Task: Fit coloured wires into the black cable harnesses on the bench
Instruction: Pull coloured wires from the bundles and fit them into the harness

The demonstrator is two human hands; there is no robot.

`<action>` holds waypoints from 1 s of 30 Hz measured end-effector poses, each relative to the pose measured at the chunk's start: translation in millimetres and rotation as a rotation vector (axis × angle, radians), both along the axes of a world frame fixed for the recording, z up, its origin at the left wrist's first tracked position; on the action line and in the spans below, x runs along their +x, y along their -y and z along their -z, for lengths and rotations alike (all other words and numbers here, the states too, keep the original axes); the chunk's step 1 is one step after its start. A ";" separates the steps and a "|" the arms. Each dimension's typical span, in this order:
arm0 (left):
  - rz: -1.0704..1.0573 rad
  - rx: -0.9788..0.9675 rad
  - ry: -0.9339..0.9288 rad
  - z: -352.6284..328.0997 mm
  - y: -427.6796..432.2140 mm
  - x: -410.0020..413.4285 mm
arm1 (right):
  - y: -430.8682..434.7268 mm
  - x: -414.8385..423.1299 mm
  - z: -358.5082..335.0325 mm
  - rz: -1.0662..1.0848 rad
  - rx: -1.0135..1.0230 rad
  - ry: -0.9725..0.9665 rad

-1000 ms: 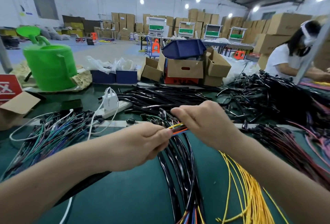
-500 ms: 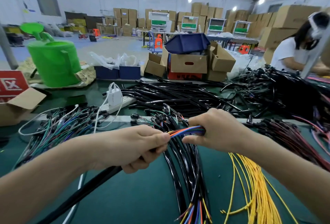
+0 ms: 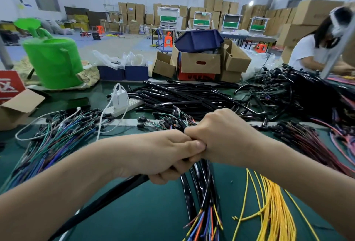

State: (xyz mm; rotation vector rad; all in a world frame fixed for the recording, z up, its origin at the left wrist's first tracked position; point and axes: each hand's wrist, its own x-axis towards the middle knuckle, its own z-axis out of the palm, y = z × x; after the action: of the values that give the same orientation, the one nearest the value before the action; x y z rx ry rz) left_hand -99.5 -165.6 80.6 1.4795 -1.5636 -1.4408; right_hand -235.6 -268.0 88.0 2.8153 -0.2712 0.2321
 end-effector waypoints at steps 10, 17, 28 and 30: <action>-0.066 -0.037 0.068 19.9 -20.5 17.9 | 21.6 -24.1 15.2 0.074 0.198 0.267; -0.090 -0.004 0.075 27.3 -27.1 28.9 | 37.2 -35.2 32.1 0.204 0.249 0.196; -0.050 -0.043 0.043 26.8 -26.5 2.8 | 7.0 -36.5 27.9 0.151 0.100 0.090; -0.056 -0.073 0.045 23.7 -26.1 0.8 | 2.9 -39.9 33.3 0.168 0.165 0.130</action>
State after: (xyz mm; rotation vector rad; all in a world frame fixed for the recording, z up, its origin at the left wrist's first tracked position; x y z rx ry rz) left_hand -98.7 -139.5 56.9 1.5098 -1.5723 -1.3138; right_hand -275.5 -270.9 54.7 2.9219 -0.5779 0.3706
